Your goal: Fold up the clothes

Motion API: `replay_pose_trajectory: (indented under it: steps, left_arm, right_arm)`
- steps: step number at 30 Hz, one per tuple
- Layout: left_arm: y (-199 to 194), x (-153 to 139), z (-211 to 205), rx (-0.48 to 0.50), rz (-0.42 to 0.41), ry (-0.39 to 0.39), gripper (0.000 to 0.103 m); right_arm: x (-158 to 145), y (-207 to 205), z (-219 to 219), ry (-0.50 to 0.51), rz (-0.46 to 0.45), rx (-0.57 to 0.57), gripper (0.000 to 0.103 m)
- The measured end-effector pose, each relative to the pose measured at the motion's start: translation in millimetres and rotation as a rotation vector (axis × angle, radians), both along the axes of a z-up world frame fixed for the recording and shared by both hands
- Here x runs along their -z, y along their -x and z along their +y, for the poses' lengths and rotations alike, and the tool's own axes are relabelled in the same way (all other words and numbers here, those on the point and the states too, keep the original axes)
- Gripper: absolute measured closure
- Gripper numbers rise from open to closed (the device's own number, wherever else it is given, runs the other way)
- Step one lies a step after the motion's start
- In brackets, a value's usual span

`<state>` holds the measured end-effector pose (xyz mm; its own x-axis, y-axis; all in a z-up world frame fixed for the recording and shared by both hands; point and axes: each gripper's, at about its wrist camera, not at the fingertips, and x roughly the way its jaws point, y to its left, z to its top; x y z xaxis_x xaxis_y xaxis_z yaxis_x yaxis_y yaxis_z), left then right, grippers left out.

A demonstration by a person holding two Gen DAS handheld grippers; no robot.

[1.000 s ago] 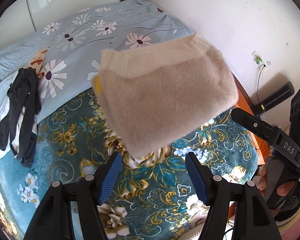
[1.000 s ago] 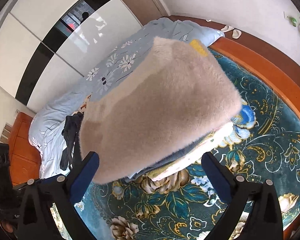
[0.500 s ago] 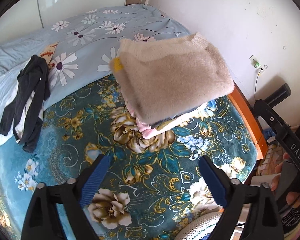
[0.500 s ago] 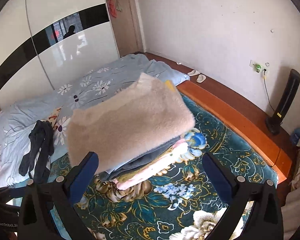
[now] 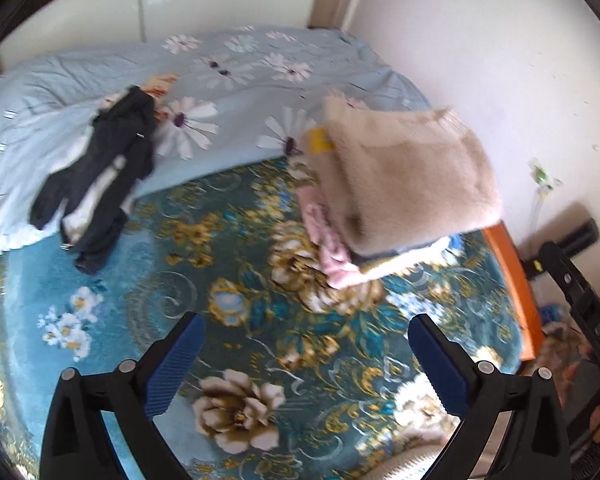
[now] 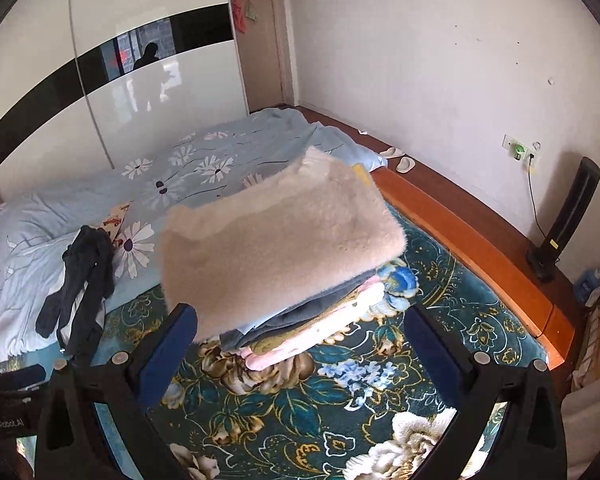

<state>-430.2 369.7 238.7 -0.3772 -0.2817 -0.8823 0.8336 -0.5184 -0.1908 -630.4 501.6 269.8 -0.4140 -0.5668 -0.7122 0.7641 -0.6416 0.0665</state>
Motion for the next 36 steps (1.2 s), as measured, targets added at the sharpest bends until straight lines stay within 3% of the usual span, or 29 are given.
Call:
replay_pose_trajectory:
  steps: [3,13,36]
  left_arm:
    - [-6,2,1,-0.033,-0.008,0.022,0.0]
    - [6,12,10,-0.006,-0.111,0.042,0.0]
    - [73,36,21,0.054,-0.243,0.064,0.0]
  right_arm:
    - [9,-8,-2,-0.006,-0.003,-0.054,0.0]
    - [39,-21,-5,-0.024,-0.035,-0.171,0.0]
    - [73,30,-2,-0.011,-0.128,-0.178,0.0]
